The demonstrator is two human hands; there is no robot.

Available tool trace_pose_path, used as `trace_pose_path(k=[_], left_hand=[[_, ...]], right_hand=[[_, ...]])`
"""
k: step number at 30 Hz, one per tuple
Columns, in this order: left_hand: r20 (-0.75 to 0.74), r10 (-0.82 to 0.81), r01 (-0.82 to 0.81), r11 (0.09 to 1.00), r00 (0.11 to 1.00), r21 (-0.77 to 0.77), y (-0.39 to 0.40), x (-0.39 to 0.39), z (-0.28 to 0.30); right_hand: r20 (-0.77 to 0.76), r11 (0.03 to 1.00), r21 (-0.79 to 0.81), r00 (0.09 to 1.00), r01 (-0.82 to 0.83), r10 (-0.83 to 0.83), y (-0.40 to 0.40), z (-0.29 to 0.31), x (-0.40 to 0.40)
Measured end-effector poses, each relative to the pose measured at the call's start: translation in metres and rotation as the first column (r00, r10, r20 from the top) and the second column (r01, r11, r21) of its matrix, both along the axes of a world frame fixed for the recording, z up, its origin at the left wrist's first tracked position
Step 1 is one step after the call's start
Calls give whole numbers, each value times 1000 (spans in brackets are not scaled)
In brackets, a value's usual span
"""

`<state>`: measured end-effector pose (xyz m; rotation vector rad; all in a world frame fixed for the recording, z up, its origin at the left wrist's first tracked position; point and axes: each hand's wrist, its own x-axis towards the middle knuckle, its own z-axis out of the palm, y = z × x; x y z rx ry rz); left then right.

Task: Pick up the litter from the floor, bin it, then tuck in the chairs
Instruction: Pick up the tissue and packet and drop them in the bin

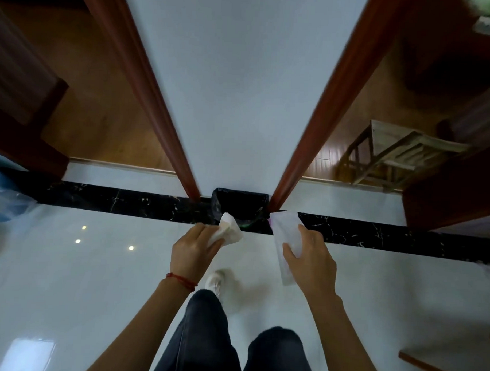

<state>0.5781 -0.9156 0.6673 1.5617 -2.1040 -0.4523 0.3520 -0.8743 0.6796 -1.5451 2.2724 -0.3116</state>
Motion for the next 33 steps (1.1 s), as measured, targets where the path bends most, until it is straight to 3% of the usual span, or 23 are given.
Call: trace_pose_path(k=[5, 10, 24, 33], left_hand=[[35, -73, 75, 995, 997, -59, -77, 14, -17], [25, -94, 94, 996, 995, 0, -112, 12, -55], [33, -28, 24, 993, 999, 116, -138, 1, -232], [56, -17, 6, 982, 998, 187, -157, -10, -314]], right_hand=[[24, 1000, 8, 1000, -4, 3, -61, -13, 20], [32, 999, 34, 999, -15, 14, -98, -46, 20], [20, 975, 157, 987, -160, 158, -154, -233, 6], [41, 965, 193, 984, -175, 171, -172, -314, 9]])
